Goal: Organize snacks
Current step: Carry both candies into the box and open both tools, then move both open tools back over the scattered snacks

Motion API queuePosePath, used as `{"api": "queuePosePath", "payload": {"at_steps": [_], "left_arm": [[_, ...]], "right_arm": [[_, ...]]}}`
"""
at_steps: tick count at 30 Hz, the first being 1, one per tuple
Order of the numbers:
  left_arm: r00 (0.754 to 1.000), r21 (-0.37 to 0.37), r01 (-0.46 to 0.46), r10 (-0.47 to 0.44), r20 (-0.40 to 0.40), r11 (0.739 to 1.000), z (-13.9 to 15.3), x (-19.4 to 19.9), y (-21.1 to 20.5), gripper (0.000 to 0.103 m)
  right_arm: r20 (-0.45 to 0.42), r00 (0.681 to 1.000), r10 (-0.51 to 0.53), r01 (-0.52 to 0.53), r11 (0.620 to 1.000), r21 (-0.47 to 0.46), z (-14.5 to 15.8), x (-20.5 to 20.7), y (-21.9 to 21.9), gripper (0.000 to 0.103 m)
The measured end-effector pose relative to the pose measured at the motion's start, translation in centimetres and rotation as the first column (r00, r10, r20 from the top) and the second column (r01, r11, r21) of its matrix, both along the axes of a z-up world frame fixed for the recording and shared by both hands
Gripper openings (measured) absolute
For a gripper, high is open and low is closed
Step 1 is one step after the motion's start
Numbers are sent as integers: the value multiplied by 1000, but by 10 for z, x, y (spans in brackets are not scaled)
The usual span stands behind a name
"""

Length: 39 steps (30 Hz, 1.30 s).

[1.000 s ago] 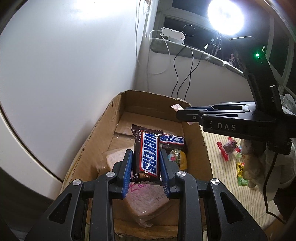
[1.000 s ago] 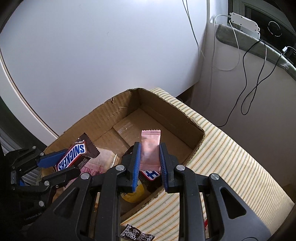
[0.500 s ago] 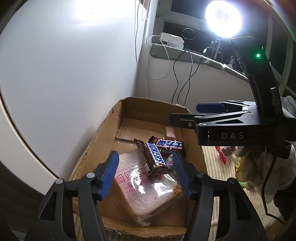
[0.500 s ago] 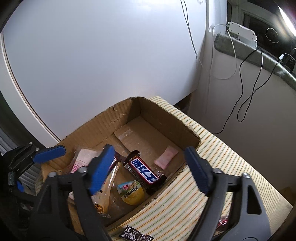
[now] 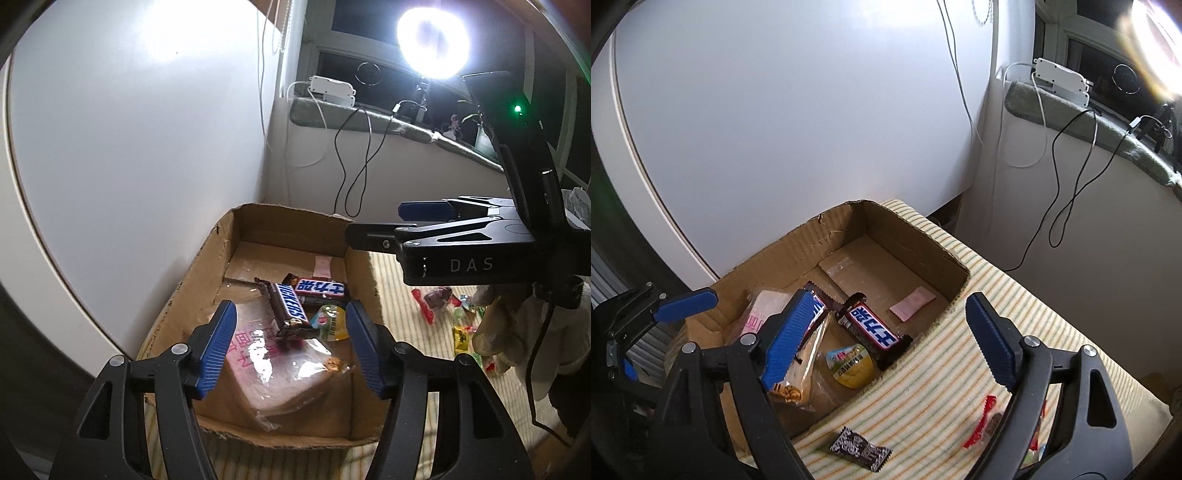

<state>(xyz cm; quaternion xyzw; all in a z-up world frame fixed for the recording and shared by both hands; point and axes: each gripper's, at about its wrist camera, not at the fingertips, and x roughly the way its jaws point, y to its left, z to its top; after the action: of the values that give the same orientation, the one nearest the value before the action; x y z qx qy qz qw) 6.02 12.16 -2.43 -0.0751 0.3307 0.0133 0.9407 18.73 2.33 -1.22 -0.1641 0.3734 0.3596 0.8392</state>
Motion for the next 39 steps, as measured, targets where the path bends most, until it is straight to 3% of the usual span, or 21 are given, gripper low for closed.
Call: {"api": "queuePosePath", "payload": {"at_steps": [9,21,33,39], "left_arm": [[999,8,40,-40,28,999,13,-16,-26,61],[991,-2,131,-131,21,991,10,-25,-70,61],[968,-39,246,-248,-45,968,-12,-18,-126,61],[946,-61,306,-311,-97,950,-28,-8,-154,59]], "right_arm": [[32,999,-23,23,1000,8,18,-20,-34,88],[55,991,-120,118,993,30,36,-46,-132,88],[-38,969,-245,244,969,-35,1,-55,-224,88],[-141,953,-268,267,963,-24,-24,-53,-235,88]]}}
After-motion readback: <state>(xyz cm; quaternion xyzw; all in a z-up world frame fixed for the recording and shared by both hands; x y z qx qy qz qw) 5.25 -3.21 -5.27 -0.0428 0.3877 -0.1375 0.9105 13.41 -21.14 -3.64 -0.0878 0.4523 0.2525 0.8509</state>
